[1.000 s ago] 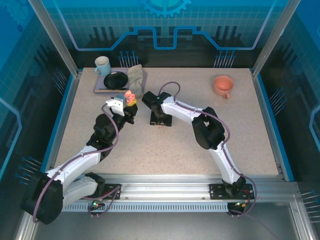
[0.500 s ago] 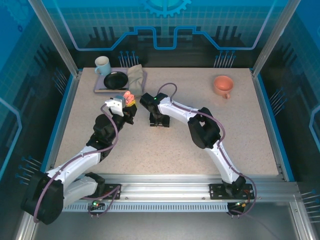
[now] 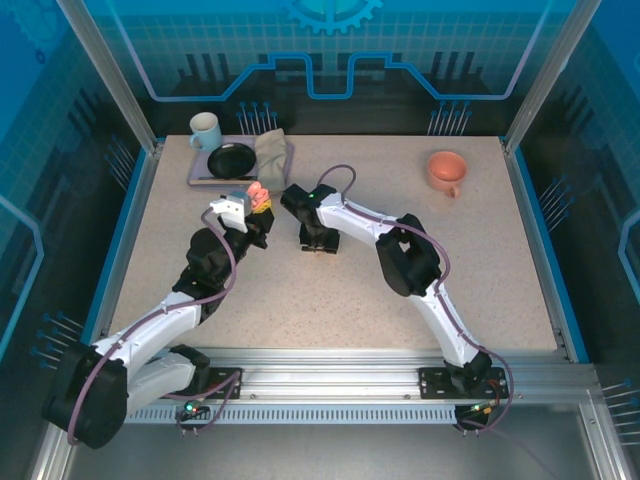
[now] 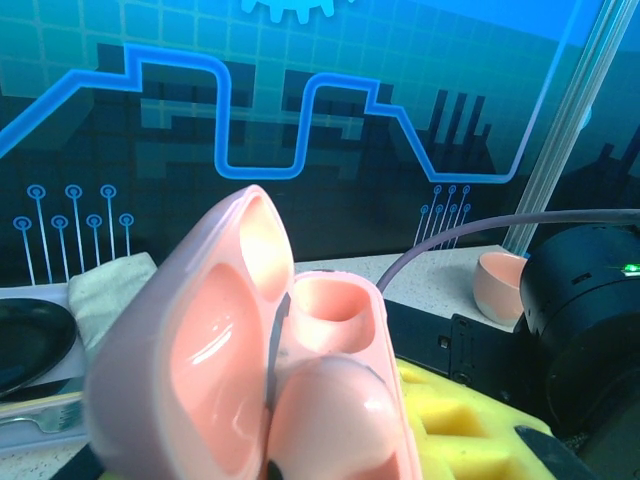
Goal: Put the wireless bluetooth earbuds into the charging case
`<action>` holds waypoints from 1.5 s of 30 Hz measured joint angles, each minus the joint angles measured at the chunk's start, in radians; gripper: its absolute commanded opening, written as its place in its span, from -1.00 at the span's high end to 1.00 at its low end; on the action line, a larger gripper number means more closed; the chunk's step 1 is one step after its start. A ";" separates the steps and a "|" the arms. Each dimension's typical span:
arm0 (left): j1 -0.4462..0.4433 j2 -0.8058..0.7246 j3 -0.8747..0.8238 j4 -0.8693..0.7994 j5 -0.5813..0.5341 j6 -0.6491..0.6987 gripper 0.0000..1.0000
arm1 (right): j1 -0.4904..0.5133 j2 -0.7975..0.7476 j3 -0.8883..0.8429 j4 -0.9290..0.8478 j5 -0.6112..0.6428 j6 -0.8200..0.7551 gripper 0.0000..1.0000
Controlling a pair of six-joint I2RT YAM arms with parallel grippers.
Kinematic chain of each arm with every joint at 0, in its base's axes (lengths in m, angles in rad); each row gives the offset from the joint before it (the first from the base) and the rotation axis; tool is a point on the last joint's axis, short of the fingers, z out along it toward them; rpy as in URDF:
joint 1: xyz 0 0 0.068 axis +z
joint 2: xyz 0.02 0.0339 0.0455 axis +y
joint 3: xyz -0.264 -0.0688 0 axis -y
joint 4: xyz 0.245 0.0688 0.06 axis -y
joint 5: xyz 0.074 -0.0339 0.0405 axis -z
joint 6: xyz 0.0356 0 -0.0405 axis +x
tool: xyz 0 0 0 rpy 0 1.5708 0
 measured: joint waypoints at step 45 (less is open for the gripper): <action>0.001 0.024 0.000 0.005 0.049 -0.022 1.00 | -0.011 -0.080 -0.137 0.096 0.005 0.027 0.53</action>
